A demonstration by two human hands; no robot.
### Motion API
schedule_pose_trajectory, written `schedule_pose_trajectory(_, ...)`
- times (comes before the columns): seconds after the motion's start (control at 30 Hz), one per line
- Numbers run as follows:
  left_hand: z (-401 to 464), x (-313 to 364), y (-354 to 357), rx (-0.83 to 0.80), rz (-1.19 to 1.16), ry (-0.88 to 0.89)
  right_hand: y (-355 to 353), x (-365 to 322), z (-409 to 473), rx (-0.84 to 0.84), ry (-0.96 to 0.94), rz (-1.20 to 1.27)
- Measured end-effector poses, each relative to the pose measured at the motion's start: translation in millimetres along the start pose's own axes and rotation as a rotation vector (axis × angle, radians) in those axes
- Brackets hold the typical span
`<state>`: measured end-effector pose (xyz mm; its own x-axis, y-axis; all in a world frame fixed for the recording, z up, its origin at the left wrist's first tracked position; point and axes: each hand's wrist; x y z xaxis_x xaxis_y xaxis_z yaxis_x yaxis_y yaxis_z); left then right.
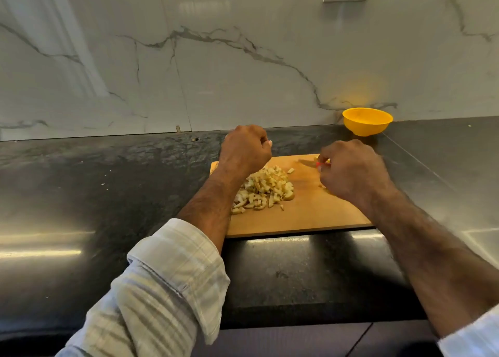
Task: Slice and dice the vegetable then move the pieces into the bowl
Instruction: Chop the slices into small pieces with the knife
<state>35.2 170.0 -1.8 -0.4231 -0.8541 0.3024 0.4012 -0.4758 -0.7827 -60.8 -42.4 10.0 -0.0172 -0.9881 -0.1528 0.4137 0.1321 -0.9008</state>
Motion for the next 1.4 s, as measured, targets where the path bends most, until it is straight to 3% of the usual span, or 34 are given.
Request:
schedule_pose_trajectory(0.2, 0, -2, -6, 0.011, -0.031, -0.021, -3, 11, -28, 0.049, -0.038, 0.221)
schedule_pose_trajectory(0.3, 0, -3, -5, 0.017, -0.036, -0.022, -4, 12, -30, 0.087, 0.034, 0.185)
schedule_pose_trajectory(0.47, 0, 1, -2, -0.010, -0.023, -0.002, 13, -2, -54, -0.006, 0.038, 0.205)
schedule_pose_trajectory(0.63, -6, 20, 3, -0.074, -0.016, 0.083, 17, 21, -75, 0.250, 0.111, 0.299)
schedule_pose_trajectory(0.77, -17, 51, 18, -0.252, 0.005, 0.220, 15, 37, -83, 0.397, 0.247, 0.397)
schedule_pose_trajectory(0.97, -28, 81, 34, -0.413, -0.012, 0.334, 16, 47, -80, 0.428, 0.404, 0.514)
schedule_pose_trajectory(1.13, -32, 100, 46, -0.407, 0.064, 0.319, 18, 46, -81, 0.433, 0.394, 0.513)
schedule_pose_trajectory(1.4, -29, 86, 36, -0.417, -0.424, 0.172, 16, 43, -82, 0.505, 0.357, 0.557)
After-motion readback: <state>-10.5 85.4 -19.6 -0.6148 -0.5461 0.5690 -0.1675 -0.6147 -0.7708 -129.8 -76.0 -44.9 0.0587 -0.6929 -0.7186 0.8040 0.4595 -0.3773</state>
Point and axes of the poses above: each hand's wrist, its own z-axis towards the middle knuckle, its own y-axis out of the palm, x = y × z, and after that the axes turned 3 degrees about y, right-handed
